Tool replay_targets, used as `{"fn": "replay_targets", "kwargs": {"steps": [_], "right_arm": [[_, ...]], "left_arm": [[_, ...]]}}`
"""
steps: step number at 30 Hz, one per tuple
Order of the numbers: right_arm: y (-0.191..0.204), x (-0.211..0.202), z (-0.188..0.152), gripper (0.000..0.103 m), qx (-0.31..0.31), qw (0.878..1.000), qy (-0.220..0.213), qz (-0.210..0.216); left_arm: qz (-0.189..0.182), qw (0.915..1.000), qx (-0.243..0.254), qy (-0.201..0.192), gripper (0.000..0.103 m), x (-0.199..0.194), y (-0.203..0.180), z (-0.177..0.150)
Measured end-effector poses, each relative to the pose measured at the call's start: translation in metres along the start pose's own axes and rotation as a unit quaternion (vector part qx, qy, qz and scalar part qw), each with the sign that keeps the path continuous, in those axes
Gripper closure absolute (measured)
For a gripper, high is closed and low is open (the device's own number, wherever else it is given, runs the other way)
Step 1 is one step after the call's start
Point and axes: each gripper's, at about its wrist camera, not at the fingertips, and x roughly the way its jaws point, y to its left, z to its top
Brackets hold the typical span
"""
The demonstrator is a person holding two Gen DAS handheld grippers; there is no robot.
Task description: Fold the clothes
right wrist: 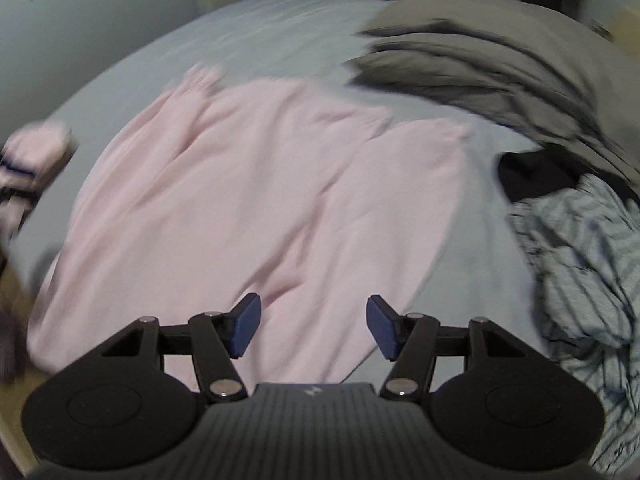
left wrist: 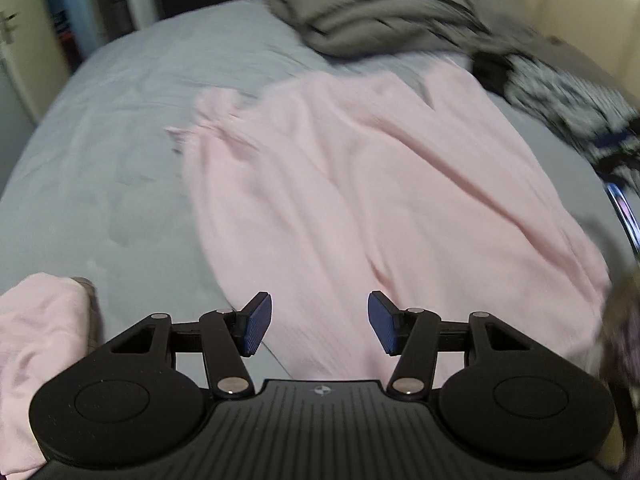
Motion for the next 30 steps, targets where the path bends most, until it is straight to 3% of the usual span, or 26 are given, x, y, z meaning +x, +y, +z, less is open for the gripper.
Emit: {"fn": "replay_targets", "kwargs": {"steps": [5, 12, 19, 25, 28, 29, 30], "right_arm": [[-0.045, 0.02, 0.014, 0.037, 0.091, 0.995, -0.008, -0.049], [-0.081, 0.088, 0.032, 0.037, 0.136, 0.985, 0.025, -0.105], [-0.102, 0.147, 0.051, 0.037, 0.169, 0.979, 0.04, -0.102], [-0.109, 0.185, 0.058, 0.037, 0.195, 0.975, 0.052, -0.098], [-0.107, 0.198, 0.061, 0.039, 0.207, 0.973, 0.051, -0.085], [-0.104, 0.2, 0.062, 0.041, 0.203, 0.975, 0.051, -0.08], [-0.101, 0.202, 0.064, 0.056, 0.199, 0.976, 0.051, -0.075]], "left_arm": [[0.03, 0.997, -0.07, -0.016, 0.047, 0.026, 0.044, 0.022], [0.042, 0.9921, -0.118, -0.011, 0.044, 0.077, 0.08, 0.038], [0.025, 0.9871, -0.158, -0.003, 0.042, 0.114, 0.095, 0.046], [0.053, 0.9801, -0.191, 0.015, 0.042, 0.141, 0.112, 0.045], [0.041, 0.9766, -0.209, 0.026, 0.042, 0.151, 0.12, 0.042], [0.031, 0.9759, -0.214, 0.029, 0.049, 0.153, 0.121, 0.041], [0.022, 0.9753, -0.217, 0.035, 0.07, 0.156, 0.122, 0.04]]}}
